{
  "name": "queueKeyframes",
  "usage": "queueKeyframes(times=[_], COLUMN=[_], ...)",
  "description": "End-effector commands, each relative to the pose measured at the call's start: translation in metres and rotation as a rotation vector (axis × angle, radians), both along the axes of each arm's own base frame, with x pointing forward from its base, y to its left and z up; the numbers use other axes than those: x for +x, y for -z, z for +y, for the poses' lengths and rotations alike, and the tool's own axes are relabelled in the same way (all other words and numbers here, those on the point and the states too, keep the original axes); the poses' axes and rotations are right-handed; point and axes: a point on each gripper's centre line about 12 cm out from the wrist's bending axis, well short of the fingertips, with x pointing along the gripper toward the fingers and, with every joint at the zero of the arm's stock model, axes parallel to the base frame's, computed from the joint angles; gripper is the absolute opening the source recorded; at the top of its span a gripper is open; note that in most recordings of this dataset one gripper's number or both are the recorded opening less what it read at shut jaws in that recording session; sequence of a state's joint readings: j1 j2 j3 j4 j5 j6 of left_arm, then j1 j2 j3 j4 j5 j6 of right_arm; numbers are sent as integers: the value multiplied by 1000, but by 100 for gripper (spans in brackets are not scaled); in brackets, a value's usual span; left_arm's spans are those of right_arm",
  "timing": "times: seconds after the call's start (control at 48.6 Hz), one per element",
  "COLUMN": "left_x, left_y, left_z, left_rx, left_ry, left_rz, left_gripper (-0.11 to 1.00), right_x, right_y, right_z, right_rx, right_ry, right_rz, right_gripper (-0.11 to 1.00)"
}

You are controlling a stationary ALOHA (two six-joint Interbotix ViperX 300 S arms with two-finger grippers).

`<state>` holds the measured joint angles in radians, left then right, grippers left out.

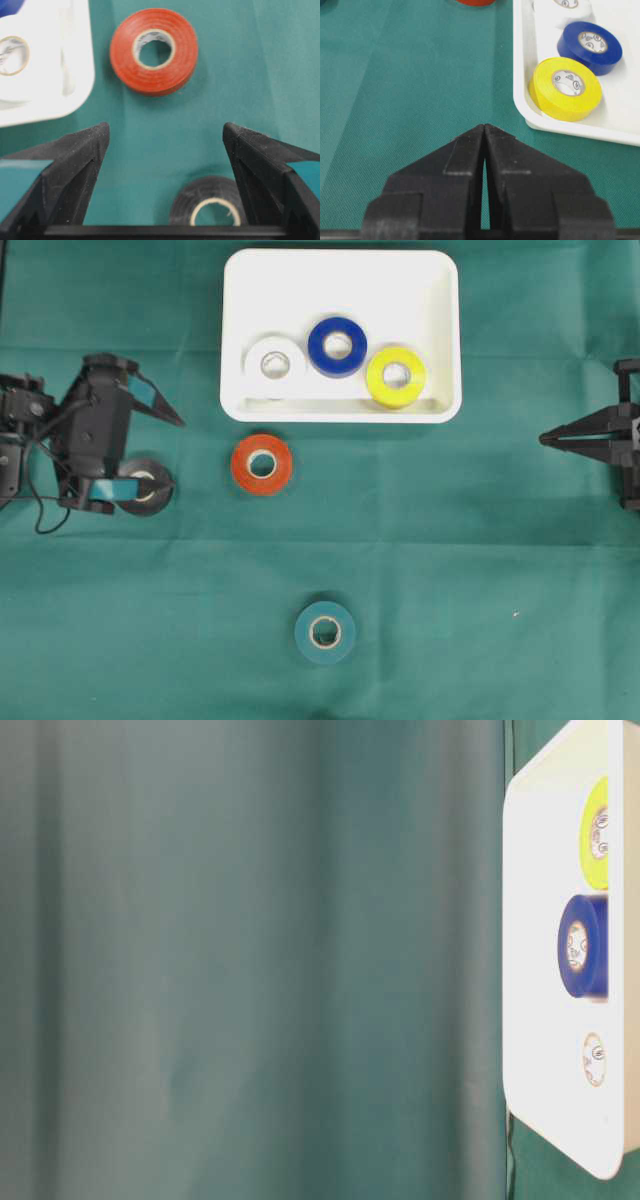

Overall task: Put the tape into the white case with the left arm.
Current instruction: 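Open the left gripper and withdraw it to the left of the tray, then move the left gripper over the red tape roll and grasp it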

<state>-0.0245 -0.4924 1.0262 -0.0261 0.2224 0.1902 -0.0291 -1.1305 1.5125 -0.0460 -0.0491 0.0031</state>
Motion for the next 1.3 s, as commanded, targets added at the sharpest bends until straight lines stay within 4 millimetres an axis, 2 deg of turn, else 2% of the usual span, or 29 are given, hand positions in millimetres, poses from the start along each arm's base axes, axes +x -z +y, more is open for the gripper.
queueKeyframes(times=[0.0, 0.72, 1.276], left_x=[13, 75, 100], left_y=[-5, 26, 52], left_z=[-5, -21, -23], left_rx=[-4, 2, 5], left_ry=[14, 53, 53], left_rz=[-20, 84, 150], left_gripper=[92, 92, 92], right_x=[2, 2, 2], right_y=[-4, -4, -4], right_z=[0, 0, 0], right_rx=[-2, -2, -2], right_ry=[-1, -1, -1], right_rz=[-12, -11, -11], right_gripper=[-9, -9, -9])
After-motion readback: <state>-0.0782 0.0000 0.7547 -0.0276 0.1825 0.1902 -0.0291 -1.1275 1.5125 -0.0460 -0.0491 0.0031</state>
